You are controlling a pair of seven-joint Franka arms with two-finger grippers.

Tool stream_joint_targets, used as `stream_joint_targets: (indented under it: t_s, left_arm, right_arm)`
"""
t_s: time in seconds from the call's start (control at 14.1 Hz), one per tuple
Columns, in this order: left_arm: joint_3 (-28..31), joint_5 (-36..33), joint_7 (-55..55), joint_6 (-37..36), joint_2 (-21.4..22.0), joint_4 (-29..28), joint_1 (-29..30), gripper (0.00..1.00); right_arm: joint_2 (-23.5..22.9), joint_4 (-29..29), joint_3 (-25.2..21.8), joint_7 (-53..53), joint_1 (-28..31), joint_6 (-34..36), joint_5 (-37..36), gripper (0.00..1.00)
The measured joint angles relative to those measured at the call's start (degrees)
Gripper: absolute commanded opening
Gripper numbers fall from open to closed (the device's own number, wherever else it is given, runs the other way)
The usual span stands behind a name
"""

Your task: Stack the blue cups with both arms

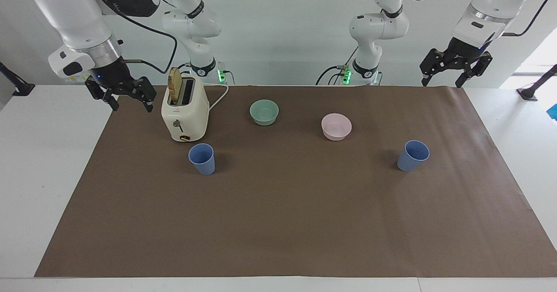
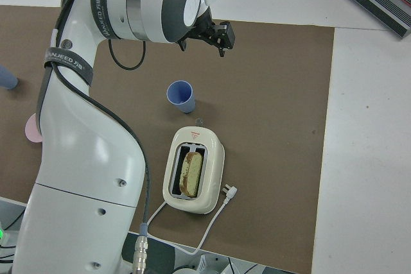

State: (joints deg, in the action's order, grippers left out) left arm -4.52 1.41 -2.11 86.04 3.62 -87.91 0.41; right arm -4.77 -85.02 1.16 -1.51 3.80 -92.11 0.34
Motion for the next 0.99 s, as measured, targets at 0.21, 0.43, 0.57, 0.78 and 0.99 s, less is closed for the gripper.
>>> stream_joint_targets:
  t_s: [0.21,0.43,0.57,0.78,0.99]
  left_arm:
    - [0.0,0.0,0.0,0.0,0.0,0.0,0.0,1.00]
    - [-0.2,0.0,0.0,0.0,0.0,0.0,-0.1,1.00]
    - [-0.5,0.0,0.0,0.0,0.0,0.0,-0.1,1.00]
    - [0.0,0.0,0.0,0.0,0.0,0.0,0.0,1.00]
    - [0.7,0.0,0.0,0.0,0.0,0.0,0.6,1.00]
  right_arm:
    - [0.0,0.0,0.0,0.0,0.0,0.0,0.0,1.00]
    - [0.0,0.0,0.0,0.0,0.0,0.0,0.0,1.00]
    - [0.0,0.0,0.0,0.0,0.0,0.0,0.0,1.00]
    - [0.0,0.0,0.0,0.0,0.0,0.0,0.0,1.00]
    - [0.0,0.0,0.0,0.0,0.0,0.0,0.0,1.00]
